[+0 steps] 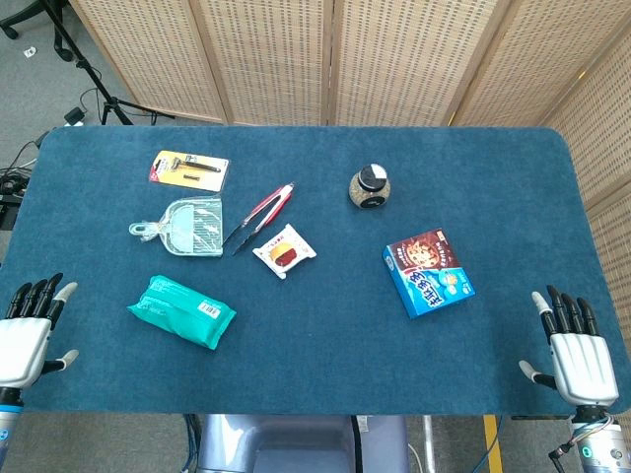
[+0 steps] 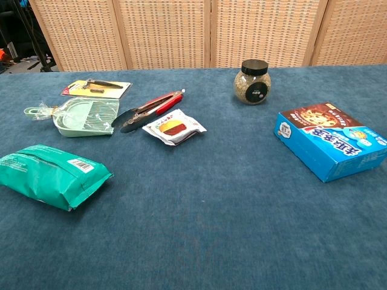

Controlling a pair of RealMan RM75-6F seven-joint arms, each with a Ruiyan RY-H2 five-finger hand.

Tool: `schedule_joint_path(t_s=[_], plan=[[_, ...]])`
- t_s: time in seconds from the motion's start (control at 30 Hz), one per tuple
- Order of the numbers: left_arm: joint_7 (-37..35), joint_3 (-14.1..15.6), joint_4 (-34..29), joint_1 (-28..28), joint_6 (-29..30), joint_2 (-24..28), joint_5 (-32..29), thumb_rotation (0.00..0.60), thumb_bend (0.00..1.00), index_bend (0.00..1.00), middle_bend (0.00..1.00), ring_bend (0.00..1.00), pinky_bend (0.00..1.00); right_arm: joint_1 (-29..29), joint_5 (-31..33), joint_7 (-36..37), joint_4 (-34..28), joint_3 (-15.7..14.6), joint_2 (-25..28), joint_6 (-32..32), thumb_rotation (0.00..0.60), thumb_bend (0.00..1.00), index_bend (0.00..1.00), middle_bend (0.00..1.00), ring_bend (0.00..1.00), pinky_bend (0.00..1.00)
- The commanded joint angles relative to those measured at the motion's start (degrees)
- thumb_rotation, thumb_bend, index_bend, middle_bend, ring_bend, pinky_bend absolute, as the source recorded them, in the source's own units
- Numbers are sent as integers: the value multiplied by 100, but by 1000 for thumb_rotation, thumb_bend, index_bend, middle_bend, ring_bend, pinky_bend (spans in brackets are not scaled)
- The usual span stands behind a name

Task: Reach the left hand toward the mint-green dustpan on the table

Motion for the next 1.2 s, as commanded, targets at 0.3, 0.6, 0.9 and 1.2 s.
schedule_joint_path(t_s=[0.3,0.6,0.9,1.2], plan=[[4,6,-2,1,-8,4,-4,600,132,0,0,0,0,-7,-15,0,-9,-10,4,8,600,0,0,0,0,0],[8,10,-11,6,12,5,21,600,133,0,0,0,0,-11,-38,12,-10,-18,9,12,600,0,0,0,0,0],[13,12,-13,2,19,-8,46,600,141,0,0,0,0,9,-8,-8,-6,-18,1,-41,600,0,0,0,0,0],[-83,-240,266,73,599,-367,222,600,177,0,0,0,0,28,-22,-59,-18,-35,-21,-74,600,0,0,0,0,0]])
